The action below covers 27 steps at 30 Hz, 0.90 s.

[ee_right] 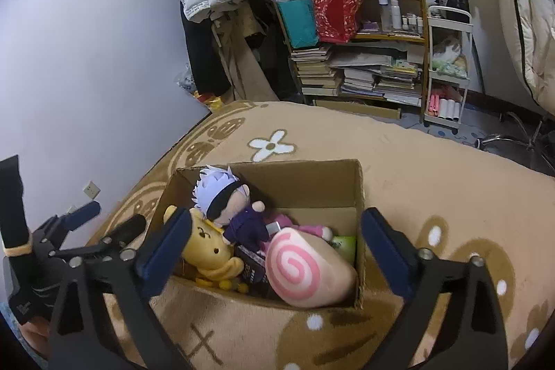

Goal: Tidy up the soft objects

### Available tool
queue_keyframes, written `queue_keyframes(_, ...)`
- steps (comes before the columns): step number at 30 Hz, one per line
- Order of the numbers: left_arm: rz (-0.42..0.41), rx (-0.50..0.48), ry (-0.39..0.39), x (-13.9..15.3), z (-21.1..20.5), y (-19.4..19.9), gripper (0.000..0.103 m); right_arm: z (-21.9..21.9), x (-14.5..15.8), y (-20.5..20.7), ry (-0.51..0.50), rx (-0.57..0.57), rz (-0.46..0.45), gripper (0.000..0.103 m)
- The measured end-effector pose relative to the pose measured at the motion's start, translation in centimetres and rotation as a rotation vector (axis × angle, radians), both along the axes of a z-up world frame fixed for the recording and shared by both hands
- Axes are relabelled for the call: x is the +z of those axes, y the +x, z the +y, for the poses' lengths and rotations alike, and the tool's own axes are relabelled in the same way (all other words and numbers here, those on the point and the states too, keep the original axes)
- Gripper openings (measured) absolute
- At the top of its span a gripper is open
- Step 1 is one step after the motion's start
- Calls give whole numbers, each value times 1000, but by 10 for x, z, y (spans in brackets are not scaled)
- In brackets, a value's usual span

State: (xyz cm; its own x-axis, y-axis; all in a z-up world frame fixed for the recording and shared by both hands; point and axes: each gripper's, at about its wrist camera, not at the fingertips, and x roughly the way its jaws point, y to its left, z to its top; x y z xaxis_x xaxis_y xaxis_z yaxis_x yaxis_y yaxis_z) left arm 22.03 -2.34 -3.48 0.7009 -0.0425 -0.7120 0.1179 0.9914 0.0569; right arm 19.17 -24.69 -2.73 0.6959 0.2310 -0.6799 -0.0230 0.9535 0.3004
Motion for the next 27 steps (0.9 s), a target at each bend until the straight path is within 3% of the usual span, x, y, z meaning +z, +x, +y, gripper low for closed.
queue_keyframes(8, -23, -9, -4, 30, 6, -22, 103, -3, 23, -27, -25, -6, -39, 103)
queue_keyframes(17, -164, -25, 83, 79, 9, -88, 103, -7, 60, -76, -25, -10, -147, 103)
queue_keyframes(27, -281, 6, 14, 102, 30, -162, 103, -8, 76, -143, -14, -9, -260, 103)
